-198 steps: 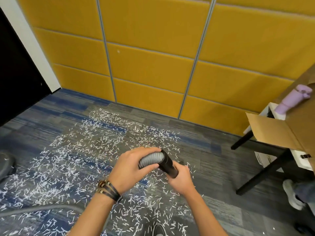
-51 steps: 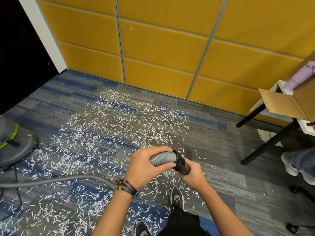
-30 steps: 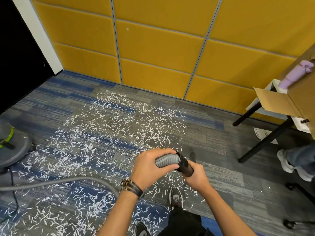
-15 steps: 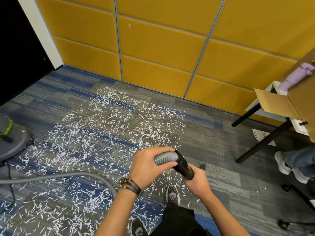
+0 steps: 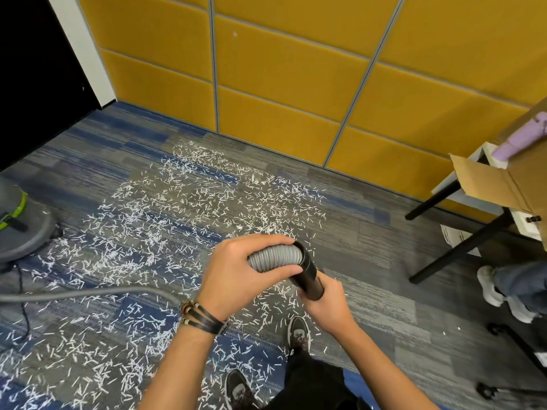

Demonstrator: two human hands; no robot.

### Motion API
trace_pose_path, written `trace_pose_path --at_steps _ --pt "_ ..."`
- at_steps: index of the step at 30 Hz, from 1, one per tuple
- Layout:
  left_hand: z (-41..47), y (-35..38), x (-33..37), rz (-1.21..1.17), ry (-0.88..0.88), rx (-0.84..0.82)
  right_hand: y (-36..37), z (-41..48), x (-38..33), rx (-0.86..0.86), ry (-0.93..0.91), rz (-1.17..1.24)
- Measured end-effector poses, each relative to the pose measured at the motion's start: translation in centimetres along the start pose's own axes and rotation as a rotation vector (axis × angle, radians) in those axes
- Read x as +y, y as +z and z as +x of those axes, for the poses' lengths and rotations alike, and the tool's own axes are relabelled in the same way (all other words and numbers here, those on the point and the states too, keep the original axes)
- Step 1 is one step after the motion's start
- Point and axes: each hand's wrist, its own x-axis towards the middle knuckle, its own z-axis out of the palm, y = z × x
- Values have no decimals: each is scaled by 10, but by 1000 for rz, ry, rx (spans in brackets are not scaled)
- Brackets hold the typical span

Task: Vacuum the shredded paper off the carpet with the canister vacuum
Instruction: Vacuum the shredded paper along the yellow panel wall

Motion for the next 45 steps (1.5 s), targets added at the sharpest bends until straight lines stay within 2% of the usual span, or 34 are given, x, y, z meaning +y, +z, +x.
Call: trace_pose_path --at_steps 4,9,12,19,27,33,39,45 --pt "5 -3 1 -11 -21 70 -3 11 -8 16 -24 -16" --pt "9 -3 2 50 -6 -12 -1 12 -9 -15 35 -11" --pt "11 -7 7 6 13 -45 1 -2 -15 -12 62 27" --pt "12 -12 21 4 76 19 -15 -11 -26 41 -19 23" --pt "5 11 27 127 29 -54 -18 -10 -2 12 36 24" --pt "-14 15 47 60 64 -91 -21 -50 -1 27 -8 106" --pt "-39 40 70 94 94 7 -53 -67 12 65 -22 84" --pt "-74 73 55 91 0 -77 -69 -77 54 -82 -34 -49"
